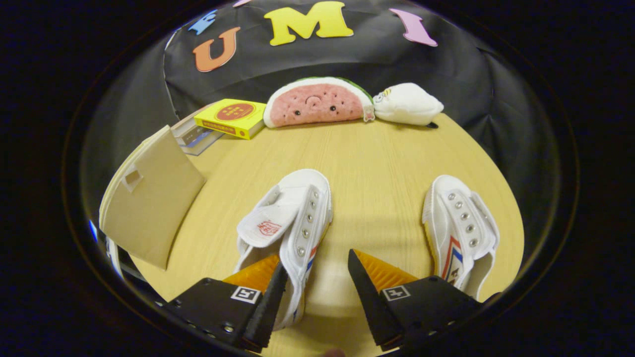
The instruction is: Open the storage box then place both shoes into the box .Put the left shoe in first, then the right shoe, with the right side of both shoes facing outward in a uniform manner.
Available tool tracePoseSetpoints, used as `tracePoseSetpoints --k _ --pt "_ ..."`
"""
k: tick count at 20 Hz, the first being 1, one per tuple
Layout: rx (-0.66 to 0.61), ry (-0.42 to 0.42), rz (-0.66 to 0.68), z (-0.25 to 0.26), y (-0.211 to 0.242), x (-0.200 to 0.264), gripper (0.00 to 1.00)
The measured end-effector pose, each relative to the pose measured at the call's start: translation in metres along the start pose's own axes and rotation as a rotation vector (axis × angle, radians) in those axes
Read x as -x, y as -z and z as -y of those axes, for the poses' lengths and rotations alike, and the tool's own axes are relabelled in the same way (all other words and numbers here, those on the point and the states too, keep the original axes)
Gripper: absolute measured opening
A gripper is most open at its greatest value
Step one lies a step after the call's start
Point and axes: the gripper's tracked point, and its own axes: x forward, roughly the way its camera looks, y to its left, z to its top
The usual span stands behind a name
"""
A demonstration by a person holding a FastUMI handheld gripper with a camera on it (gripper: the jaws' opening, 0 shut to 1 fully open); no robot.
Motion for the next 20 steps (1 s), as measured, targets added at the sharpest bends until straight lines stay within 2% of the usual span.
tracePoseSetpoints --k 3,5,6,7,12,20 --pt "-0.067 -0.038 -0.019 -0.008 -0.005 -0.004 0.39" --pt "-0.08 -0.024 -0.03 -0.01 -0.005 -0.005 0.15" --pt "-0.094 -0.006 -0.035 -0.008 -0.006 -0.002 0.15" --pt "-0.119 0.004 -0.05 -0.008 -0.005 -0.005 0.02" --pt "-0.31 -0.031 -0.114 -0.018 -0.01 0.01 0.0" --pt "-0.44 -0.068 -0.1 -0.085 -0.04 0.078 0.0"
